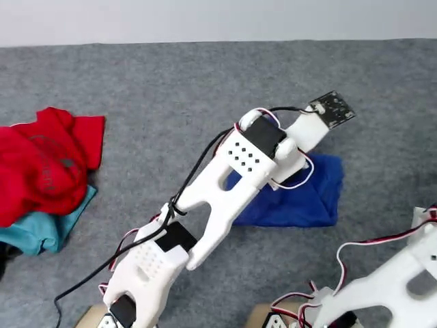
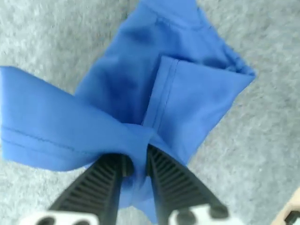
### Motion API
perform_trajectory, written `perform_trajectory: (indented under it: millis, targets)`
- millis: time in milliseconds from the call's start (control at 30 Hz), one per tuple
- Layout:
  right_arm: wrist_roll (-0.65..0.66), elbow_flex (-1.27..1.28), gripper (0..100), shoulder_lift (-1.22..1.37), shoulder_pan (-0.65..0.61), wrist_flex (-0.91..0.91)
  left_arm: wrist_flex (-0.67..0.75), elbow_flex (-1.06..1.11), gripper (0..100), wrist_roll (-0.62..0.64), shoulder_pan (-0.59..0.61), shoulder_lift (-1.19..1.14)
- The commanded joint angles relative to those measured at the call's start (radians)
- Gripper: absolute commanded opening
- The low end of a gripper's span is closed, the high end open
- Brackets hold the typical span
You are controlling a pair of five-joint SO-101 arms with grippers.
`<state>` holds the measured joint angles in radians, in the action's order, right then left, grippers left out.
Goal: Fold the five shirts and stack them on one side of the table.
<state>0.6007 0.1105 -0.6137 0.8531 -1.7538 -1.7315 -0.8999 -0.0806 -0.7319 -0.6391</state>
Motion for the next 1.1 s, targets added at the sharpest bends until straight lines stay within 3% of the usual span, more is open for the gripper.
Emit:
perform_trajectory:
  millis: [0,433,767,1067]
  targets:
    - [0.009,-0.017,0.9,-0.031,0.007,-0.042,-0.023,-0.071,0,0.009,-0.025,0.014]
    - [0.005,-0.017,0.9,-0.031,0.007,-0.042,0.015,-0.154,0,0.009,-0.086,-0.054]
    - [0.005,-0.017,0.9,-0.031,0.007,-0.044,0.018,-0.341,0,0.009,-0.120,-0.172]
    - [0.005,-0.017,0.9,-0.031,0.007,-0.044,0.058,-0.349,1,0.009,-0.146,-0.244]
